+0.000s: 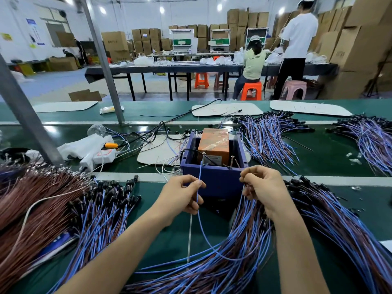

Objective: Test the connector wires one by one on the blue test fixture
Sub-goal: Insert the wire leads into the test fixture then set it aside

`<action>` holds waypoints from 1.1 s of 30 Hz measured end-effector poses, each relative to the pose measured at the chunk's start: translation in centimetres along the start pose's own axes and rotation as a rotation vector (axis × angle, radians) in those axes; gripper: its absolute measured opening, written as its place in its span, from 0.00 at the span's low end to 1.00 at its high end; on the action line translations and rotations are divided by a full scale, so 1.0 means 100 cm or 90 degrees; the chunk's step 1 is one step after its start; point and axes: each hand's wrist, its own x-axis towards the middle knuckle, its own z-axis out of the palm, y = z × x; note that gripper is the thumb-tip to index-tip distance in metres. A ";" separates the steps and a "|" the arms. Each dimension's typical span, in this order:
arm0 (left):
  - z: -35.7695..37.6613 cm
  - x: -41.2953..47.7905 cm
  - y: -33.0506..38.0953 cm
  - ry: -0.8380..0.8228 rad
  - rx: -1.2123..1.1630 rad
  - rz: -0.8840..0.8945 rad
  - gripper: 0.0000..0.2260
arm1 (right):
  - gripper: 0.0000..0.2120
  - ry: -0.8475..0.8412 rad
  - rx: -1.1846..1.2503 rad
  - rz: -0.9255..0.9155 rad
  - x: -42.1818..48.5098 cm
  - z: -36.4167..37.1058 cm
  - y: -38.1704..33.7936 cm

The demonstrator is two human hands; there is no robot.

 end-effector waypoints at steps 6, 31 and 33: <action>-0.004 0.014 -0.003 0.017 0.052 0.005 0.10 | 0.13 0.022 -0.023 -0.032 0.007 0.002 0.008; -0.001 0.023 0.007 0.004 0.076 0.057 0.09 | 0.12 -0.028 -0.080 -0.078 0.008 0.011 0.012; -0.001 0.025 0.008 0.006 0.086 0.059 0.09 | 0.12 -0.028 -0.078 -0.078 0.007 0.011 0.012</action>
